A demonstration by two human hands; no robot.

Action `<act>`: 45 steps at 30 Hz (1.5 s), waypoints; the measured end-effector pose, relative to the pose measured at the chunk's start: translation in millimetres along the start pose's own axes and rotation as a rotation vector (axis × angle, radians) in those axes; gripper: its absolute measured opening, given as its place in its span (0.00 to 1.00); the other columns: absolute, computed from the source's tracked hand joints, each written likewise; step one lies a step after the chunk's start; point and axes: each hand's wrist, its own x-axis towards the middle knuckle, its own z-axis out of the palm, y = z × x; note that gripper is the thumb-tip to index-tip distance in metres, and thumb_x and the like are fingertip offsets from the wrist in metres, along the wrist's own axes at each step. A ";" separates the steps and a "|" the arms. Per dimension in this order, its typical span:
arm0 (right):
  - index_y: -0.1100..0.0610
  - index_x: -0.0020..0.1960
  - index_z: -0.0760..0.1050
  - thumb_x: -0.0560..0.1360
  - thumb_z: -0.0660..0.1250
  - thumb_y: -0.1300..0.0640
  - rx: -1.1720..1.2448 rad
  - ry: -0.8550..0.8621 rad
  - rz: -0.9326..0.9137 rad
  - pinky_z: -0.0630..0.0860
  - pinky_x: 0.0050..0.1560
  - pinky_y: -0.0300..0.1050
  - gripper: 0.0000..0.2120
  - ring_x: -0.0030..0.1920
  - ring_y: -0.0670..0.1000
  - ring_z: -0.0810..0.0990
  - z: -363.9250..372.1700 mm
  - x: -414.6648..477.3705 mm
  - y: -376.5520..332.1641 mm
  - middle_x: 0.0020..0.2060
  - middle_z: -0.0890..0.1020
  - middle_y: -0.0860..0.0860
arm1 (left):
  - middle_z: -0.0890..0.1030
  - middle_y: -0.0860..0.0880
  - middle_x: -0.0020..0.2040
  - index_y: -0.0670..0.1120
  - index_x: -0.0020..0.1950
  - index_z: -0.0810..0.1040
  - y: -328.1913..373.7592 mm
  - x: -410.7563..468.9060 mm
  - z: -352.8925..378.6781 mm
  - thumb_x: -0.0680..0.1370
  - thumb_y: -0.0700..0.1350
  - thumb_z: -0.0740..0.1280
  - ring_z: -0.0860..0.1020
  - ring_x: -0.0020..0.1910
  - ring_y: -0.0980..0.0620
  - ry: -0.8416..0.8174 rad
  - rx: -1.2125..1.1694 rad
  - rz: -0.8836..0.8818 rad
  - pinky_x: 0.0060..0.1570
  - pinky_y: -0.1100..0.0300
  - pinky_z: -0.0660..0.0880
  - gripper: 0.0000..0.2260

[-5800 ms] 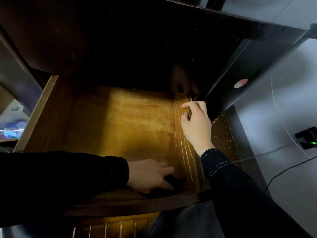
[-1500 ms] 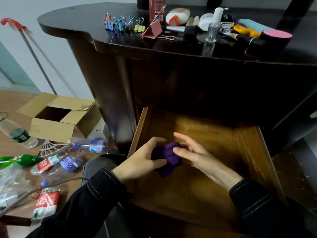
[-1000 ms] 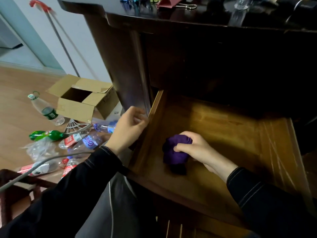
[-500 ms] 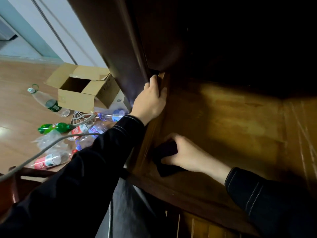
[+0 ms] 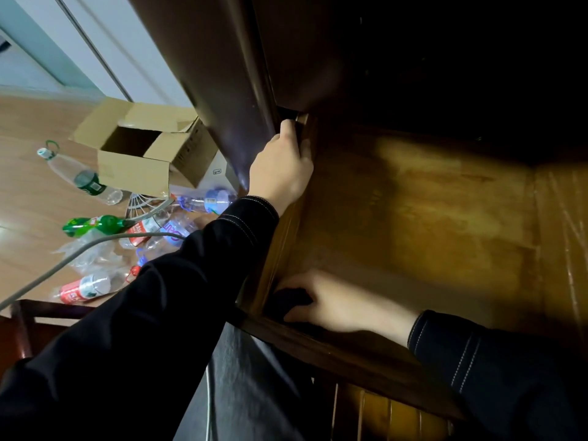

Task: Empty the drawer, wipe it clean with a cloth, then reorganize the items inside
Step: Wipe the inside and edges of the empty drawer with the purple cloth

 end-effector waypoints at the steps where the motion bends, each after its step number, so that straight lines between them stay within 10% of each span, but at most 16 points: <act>1: 0.58 0.63 0.80 0.77 0.72 0.62 -0.008 -0.033 -0.023 0.77 0.57 0.46 0.15 0.55 0.50 0.81 -1.8 -1.4 -1.7 0.56 0.84 0.52 | 0.73 0.49 0.46 0.46 0.62 0.66 0.2 -0.1 -0.2 0.83 0.51 0.57 0.72 0.44 0.41 -0.001 -0.002 -0.004 0.42 0.53 0.64 0.12; 45: 0.54 0.54 0.83 0.73 0.72 0.68 0.153 -0.038 -0.265 0.75 0.53 0.33 0.14 0.52 0.42 0.80 -18.4 -12.3 -14.4 0.51 0.80 0.44 | 0.73 0.49 0.47 0.45 0.62 0.67 2.3 -1.3 -0.8 0.83 0.51 0.57 0.76 0.50 0.37 0.001 0.016 -0.016 0.44 0.52 0.65 0.12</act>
